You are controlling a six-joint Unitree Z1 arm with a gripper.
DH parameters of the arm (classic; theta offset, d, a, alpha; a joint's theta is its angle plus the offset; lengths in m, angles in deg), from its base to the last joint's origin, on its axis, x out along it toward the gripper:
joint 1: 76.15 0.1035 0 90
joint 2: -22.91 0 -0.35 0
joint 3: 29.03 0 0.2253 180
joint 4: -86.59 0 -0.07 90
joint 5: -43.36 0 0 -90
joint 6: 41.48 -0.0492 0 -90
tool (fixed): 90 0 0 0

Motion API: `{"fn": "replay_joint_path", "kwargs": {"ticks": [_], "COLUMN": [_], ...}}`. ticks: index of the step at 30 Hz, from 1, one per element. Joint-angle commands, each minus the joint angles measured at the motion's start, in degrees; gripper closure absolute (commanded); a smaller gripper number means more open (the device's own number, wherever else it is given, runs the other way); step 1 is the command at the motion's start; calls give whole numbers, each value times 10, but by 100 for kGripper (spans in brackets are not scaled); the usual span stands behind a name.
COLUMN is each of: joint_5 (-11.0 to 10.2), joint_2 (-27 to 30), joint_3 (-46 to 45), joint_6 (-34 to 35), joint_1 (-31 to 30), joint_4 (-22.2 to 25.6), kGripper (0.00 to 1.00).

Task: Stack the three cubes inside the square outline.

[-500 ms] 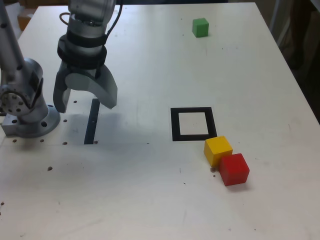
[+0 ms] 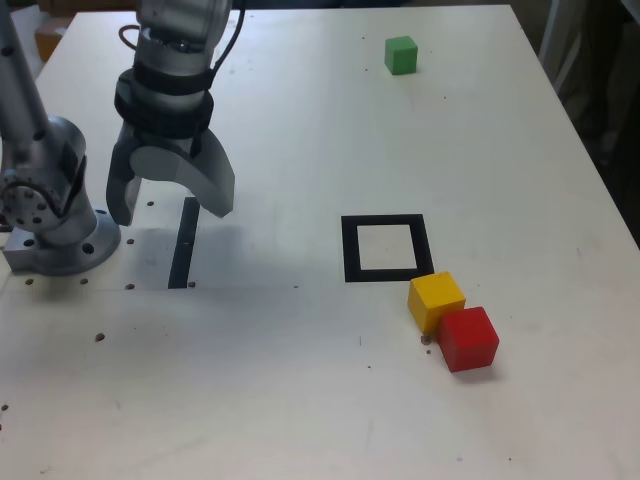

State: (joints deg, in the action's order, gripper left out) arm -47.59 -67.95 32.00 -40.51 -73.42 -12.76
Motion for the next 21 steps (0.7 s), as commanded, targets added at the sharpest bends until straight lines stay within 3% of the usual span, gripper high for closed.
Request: {"fn": "replay_joint_path", "kwargs": {"ticks": [1, 13, 21], "joint_5": [-1, 16, 35], "joint_2": [-1, 27, 54], "joint_3": [1, 16, 57], "joint_6": [2, 11, 72], "joint_1": [1, -2, -51], "joint_4": [3, 22, 77], "kGripper": [1, 1, 2]}}
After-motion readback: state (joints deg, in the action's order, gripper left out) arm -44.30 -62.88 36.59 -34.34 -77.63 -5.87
